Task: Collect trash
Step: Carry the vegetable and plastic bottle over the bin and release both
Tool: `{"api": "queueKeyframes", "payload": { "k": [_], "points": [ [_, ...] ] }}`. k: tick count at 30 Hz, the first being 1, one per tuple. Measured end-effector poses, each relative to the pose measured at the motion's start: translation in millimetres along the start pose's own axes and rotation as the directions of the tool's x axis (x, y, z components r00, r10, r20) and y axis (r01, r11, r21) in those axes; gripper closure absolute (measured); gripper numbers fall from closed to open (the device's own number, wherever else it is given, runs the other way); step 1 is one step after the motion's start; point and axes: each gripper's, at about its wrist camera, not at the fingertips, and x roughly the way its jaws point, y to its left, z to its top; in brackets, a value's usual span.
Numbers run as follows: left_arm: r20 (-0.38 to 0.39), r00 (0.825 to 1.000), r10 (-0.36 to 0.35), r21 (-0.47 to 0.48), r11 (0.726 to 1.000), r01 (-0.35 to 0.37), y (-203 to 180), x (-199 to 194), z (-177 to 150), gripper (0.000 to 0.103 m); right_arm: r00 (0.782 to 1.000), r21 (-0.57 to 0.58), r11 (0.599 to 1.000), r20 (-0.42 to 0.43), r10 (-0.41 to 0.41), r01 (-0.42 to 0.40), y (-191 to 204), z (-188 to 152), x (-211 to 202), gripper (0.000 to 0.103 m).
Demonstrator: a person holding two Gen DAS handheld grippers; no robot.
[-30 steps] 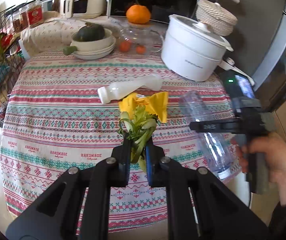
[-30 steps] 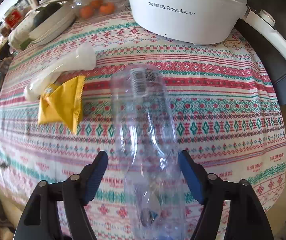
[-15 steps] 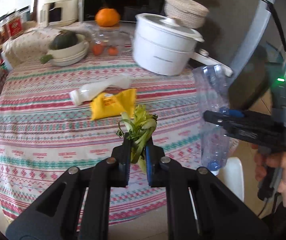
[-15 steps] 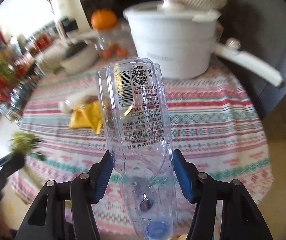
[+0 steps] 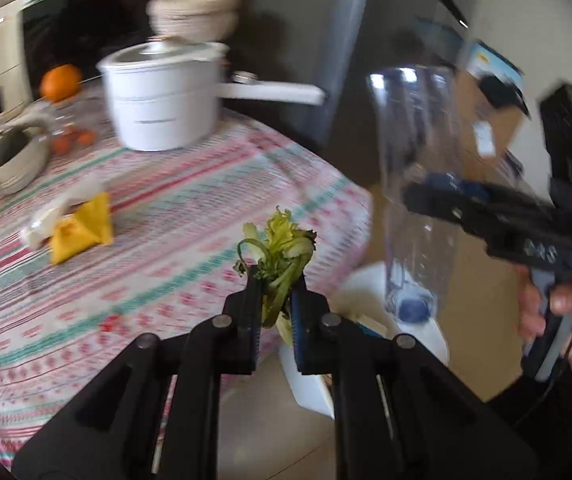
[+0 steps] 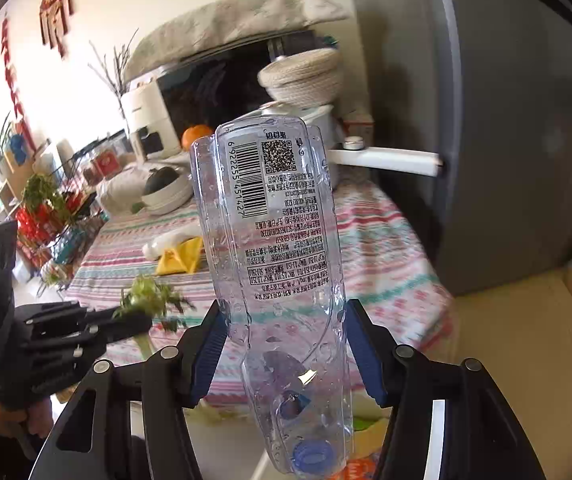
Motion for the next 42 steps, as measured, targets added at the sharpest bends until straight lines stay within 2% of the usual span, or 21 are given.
{"api": "queueKeyframes", "payload": {
  "k": [2, 6, 14, 17, 21, 25, 28, 32, 38, 42],
  "points": [
    [-0.006, 1.000, -0.027, 0.055, 0.998, 0.028, -17, 8, -7, 0.089, 0.999, 0.023, 1.000, -0.034, -0.013, 0.014, -18, -8, -3, 0.043],
    [-0.028, 0.998, -0.065, 0.160, 0.985, 0.068, -45, 27, -21, 0.089, 0.998, 0.037, 0.997, -0.018, -0.062, 0.063, -43, -19, -17, 0.043],
    [-0.090, 0.993, -0.078, 0.285, 0.953, 0.101, -74, 67, -43, 0.089, 0.992, 0.088, 0.990, -0.078, -0.100, 0.107, -75, -42, -20, 0.043],
    [-0.123, 0.989, -0.084, 0.285, 0.951, 0.116, -79, 74, -47, 0.088, 0.990, 0.101, 0.988, -0.090, -0.107, 0.116, -83, -48, -22, 0.043],
    [-0.165, 0.984, -0.071, 0.279, 0.953, 0.116, -83, 80, -50, 0.072, 0.989, 0.130, 0.984, -0.105, -0.107, 0.121, -94, -52, -22, 0.042],
    [-0.152, 0.986, -0.061, 0.280, 0.954, 0.103, -81, 74, -50, 0.054, 0.988, 0.146, 0.982, -0.110, -0.104, 0.120, -100, -54, -22, 0.042],
    [-0.147, 0.987, -0.071, 0.261, 0.959, 0.107, -75, 69, -45, 0.045, 0.989, 0.153, 0.982, -0.114, -0.097, 0.114, -101, -54, -19, 0.041],
    [-0.144, 0.987, -0.067, 0.237, 0.966, 0.100, -66, 64, -40, 0.042, 0.987, 0.148, 0.983, -0.135, -0.088, 0.108, -98, -56, -13, 0.041],
    [-0.137, 0.990, -0.023, 0.186, 0.981, 0.048, -42, 57, -35, 0.040, 0.980, 0.120, 0.987, -0.184, -0.079, 0.102, -91, -65, -1, 0.040],
    [-0.140, 0.990, 0.005, 0.144, 0.989, 0.015, -24, 54, -32, 0.040, 0.963, 0.110, 0.987, -0.256, -0.090, 0.121, -89, -75, 11, 0.040]
  ]
}}
